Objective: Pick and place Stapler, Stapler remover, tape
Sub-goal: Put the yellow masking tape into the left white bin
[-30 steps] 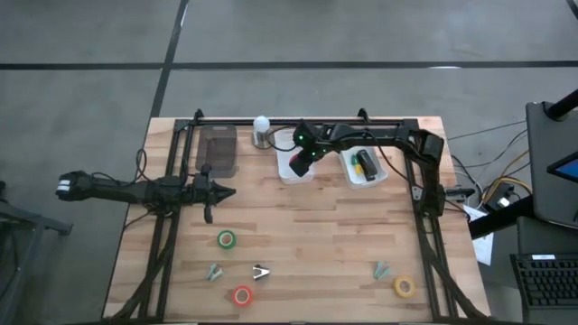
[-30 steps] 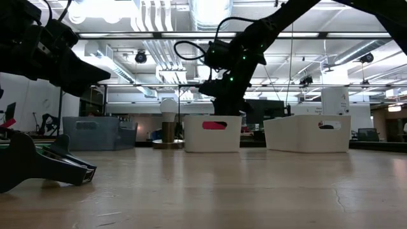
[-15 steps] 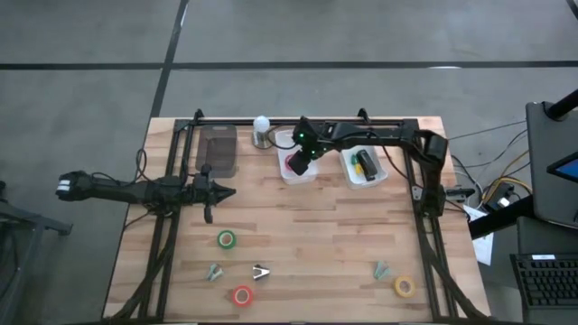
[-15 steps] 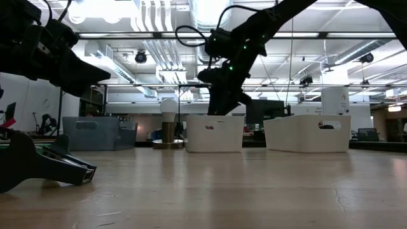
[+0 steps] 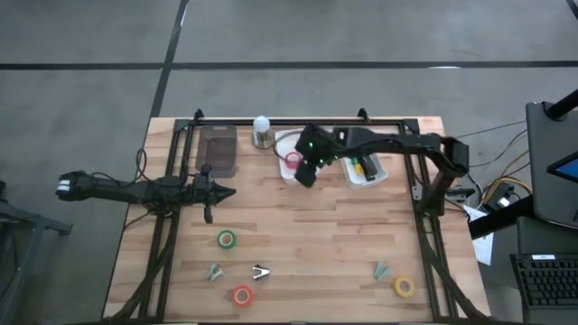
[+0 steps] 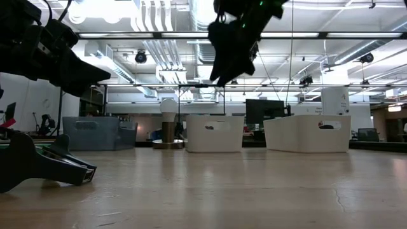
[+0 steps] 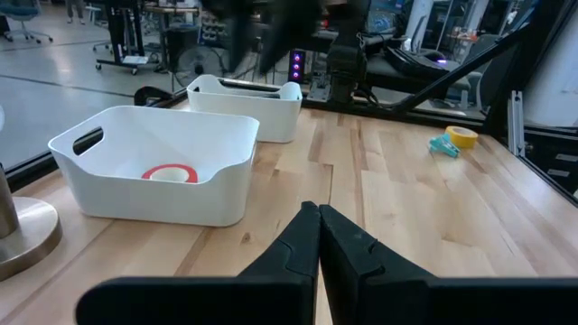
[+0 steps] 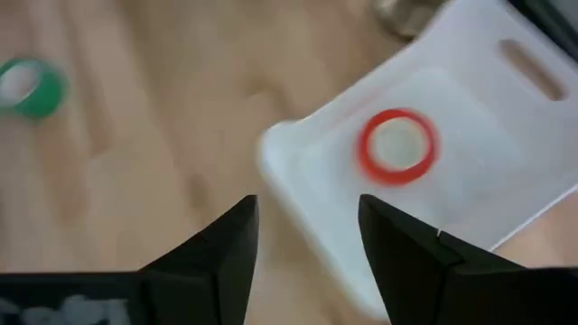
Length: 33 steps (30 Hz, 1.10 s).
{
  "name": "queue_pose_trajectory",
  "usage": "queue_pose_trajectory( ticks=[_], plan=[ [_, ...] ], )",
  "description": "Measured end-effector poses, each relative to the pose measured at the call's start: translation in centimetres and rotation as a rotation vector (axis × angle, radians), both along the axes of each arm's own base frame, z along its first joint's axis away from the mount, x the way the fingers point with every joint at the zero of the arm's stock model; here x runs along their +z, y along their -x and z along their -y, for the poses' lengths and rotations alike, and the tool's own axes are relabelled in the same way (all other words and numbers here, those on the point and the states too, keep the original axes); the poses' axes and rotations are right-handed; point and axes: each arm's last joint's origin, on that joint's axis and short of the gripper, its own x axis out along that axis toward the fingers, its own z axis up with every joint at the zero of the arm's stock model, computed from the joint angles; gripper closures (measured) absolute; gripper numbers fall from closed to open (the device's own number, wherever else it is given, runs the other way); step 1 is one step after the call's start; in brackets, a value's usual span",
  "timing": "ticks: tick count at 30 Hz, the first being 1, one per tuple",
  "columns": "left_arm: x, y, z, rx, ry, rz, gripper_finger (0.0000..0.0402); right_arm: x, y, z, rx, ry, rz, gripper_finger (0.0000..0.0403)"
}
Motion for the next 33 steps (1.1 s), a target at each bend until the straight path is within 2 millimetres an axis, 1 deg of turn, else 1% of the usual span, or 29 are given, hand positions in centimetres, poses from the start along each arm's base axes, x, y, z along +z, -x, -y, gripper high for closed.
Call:
queue_pose_trajectory(
  ticks=[5,7,10,15,21,26,29,33],
  plan=[
    [0.0,0.0,0.0,0.000,0.000,0.000,0.0390,1.3,1.2,-5.3,0.139,0.025,-0.068,0.0227],
    [0.0,0.0,0.0,0.000,0.000,0.001,0.0390,1.6,2.2,-7.7,0.224,0.032,-0.125,0.0231],
    [0.0,0.0,0.0,0.000,0.000,0.000,0.0390,1.6,3.5,-11.2,0.292,0.035,-0.214,0.0237],
    [0.0,0.0,0.0,0.000,-0.001,-0.003,0.0390,0.8,5.4,-15.9,0.325,-0.003,-0.355,0.0246],
    [0.0,0.0,0.0,0.000,0.000,-0.003,0.0390,0.5,7.7,-20.0,0.305,-0.028,-0.456,0.0258],
    [0.0,0.0,0.0,0.000,0.000,-0.003,0.0390,0.2,9.9,-23.1,0.219,-0.053,-0.518,0.0267],
    [0.0,0.0,0.0,0.000,0.000,-0.003,0.0390,-0.3,11.6,-24.8,0.171,-0.050,-0.561,0.0270],
    [0.0,0.0,0.0,0.000,0.000,-0.003,0.0390,-1.6,13.9,-26.9,0.111,-0.037,-0.605,0.0271]
  ],
)
